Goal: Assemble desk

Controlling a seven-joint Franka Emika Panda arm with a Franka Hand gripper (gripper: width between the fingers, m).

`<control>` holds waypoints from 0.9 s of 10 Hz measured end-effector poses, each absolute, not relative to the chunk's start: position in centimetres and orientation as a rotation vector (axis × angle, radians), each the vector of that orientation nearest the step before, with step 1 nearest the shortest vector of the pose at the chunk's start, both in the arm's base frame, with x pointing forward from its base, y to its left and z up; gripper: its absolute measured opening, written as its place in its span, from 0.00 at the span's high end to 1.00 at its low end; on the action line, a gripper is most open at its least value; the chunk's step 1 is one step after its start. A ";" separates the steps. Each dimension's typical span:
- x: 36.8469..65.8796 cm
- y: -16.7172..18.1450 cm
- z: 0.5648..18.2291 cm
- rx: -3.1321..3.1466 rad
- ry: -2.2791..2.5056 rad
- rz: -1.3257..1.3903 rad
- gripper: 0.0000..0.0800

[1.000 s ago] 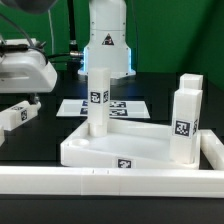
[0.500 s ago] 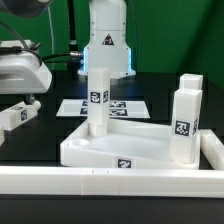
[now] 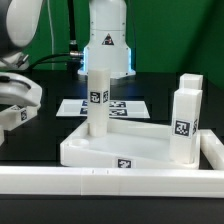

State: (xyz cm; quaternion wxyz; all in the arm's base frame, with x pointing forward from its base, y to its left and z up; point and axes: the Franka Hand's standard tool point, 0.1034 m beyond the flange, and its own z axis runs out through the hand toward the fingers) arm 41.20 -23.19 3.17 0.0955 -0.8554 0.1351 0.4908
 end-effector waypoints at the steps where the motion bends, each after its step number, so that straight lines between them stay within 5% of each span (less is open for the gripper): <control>1: 41.5 -23.4 2.8 -2.526 0.398 1.477 0.19; 9: 42.3 -22.7 1.0 -2.573 0.372 1.443 0.19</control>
Offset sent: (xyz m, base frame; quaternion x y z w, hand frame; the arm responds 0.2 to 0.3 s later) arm 0.0138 0.0059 0.0049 0.0039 -0.0028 0.0033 1.0000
